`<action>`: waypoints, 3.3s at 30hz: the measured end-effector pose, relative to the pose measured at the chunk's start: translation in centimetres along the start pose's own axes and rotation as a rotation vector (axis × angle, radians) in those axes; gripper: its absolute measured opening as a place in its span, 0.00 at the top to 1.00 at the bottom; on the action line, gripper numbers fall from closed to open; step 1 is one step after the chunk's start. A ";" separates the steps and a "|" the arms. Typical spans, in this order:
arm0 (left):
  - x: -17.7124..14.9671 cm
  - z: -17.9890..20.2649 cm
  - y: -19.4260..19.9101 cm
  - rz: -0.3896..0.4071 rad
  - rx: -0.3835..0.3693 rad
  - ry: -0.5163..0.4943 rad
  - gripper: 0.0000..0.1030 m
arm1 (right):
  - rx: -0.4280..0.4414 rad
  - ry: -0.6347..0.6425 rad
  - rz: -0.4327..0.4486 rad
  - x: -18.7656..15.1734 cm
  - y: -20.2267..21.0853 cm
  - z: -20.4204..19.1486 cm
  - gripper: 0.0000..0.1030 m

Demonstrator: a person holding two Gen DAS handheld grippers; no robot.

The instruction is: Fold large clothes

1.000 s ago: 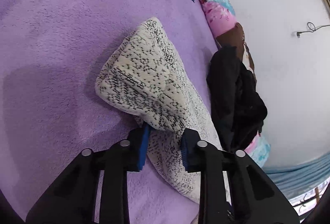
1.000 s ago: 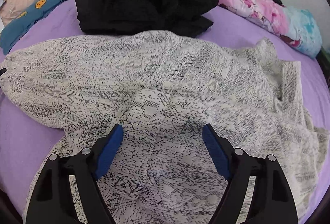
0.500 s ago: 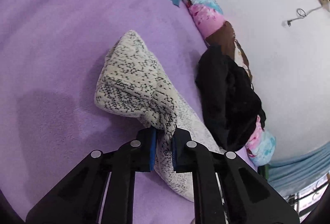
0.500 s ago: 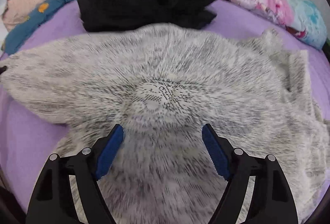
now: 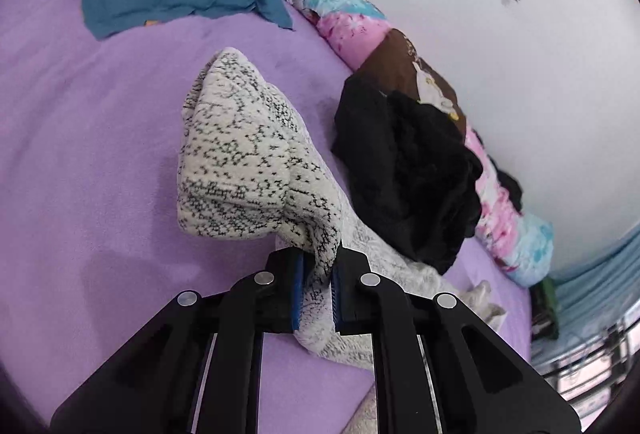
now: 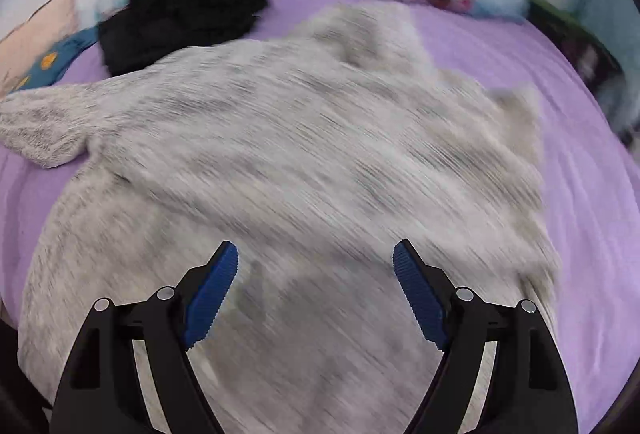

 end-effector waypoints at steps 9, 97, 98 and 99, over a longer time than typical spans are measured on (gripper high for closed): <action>0.5 9.8 1.7 0.003 -0.001 -0.160 0.91 | -0.033 -0.317 -0.005 -2.7 0.9 12.4 0.19; -41.0 49.4 -11.0 -0.156 0.001 -1.234 0.90 | 0.393 -0.738 0.039 1.5 1.7 22.8 0.20; -41.4 49.1 -11.4 -0.161 0.003 -1.253 0.90 | 0.401 -0.723 0.044 1.8 1.7 22.4 0.20; -41.7 49.0 -11.5 -0.153 0.003 -1.268 0.89 | 0.410 -0.715 0.044 2.1 1.6 22.1 0.20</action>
Point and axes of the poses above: each gripper's, at about its wrist camera, not at the fingertips, and y roughly against the way its jaws point, z to its right, x to its top, the point moved 4 cm from there along -y, roughly the way its jaws point, and after that the axes turned 11 degrees about -y, right-handed, at the moved point
